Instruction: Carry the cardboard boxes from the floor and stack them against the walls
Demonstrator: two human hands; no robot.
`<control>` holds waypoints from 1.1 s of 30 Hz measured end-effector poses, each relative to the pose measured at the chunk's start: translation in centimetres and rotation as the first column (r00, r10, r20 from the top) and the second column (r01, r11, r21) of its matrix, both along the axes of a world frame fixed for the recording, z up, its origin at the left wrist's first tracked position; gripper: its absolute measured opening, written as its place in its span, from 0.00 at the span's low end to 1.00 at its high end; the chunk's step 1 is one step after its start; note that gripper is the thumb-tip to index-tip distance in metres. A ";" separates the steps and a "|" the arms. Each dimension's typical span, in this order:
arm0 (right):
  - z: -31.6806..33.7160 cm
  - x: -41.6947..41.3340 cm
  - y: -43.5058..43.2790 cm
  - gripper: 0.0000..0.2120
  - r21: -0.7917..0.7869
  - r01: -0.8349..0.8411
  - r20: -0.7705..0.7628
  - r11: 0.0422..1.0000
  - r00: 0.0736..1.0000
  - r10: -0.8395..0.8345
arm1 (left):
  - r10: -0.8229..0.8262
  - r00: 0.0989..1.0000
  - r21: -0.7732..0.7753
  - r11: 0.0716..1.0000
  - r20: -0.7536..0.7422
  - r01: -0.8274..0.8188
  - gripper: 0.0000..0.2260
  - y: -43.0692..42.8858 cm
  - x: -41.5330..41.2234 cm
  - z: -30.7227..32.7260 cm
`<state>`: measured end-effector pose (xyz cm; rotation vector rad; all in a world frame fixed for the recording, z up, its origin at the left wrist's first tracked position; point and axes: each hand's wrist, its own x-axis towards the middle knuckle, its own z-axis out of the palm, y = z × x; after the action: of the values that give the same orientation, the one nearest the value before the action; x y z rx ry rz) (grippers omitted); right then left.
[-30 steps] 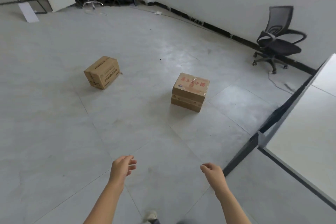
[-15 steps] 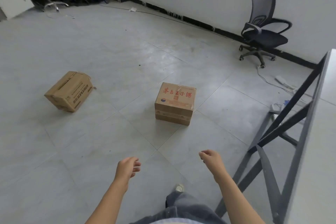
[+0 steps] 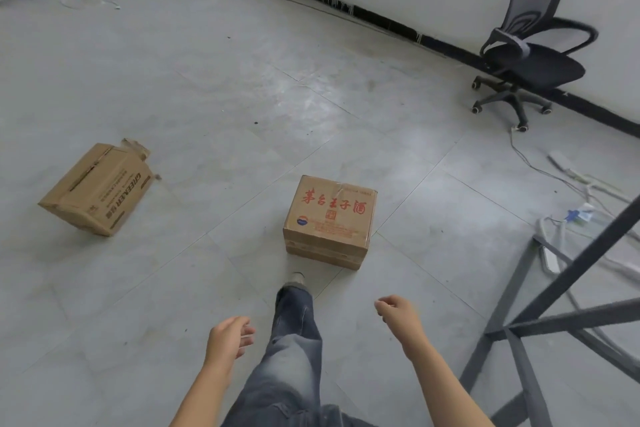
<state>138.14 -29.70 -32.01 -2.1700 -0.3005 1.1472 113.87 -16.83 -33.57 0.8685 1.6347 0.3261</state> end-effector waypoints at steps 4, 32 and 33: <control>-1.2 5.1 6.1 0.04 -0.012 0.135 0.006 0.991 0.991 -0.135 | -0.047 0.999 -0.041 0.998 -0.013 0.047 0.06 8.9 5.4 -1.8; -28.9 32.3 34.4 0.20 -0.170 0.256 -0.181 0.952 0.941 -0.285 | -0.480 0.839 -0.134 0.877 -0.255 0.461 0.17 44.2 36.4 -27.2; -30.7 32.8 34.7 0.22 -0.165 0.258 -0.189 0.952 0.939 -0.287 | -0.486 0.837 -0.144 0.874 -0.253 0.464 0.20 44.5 36.7 -29.1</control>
<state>170.95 5.01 -62.70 -2.1013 0.1755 1.2520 150.57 27.67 -62.63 1.2706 1.6076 -0.2213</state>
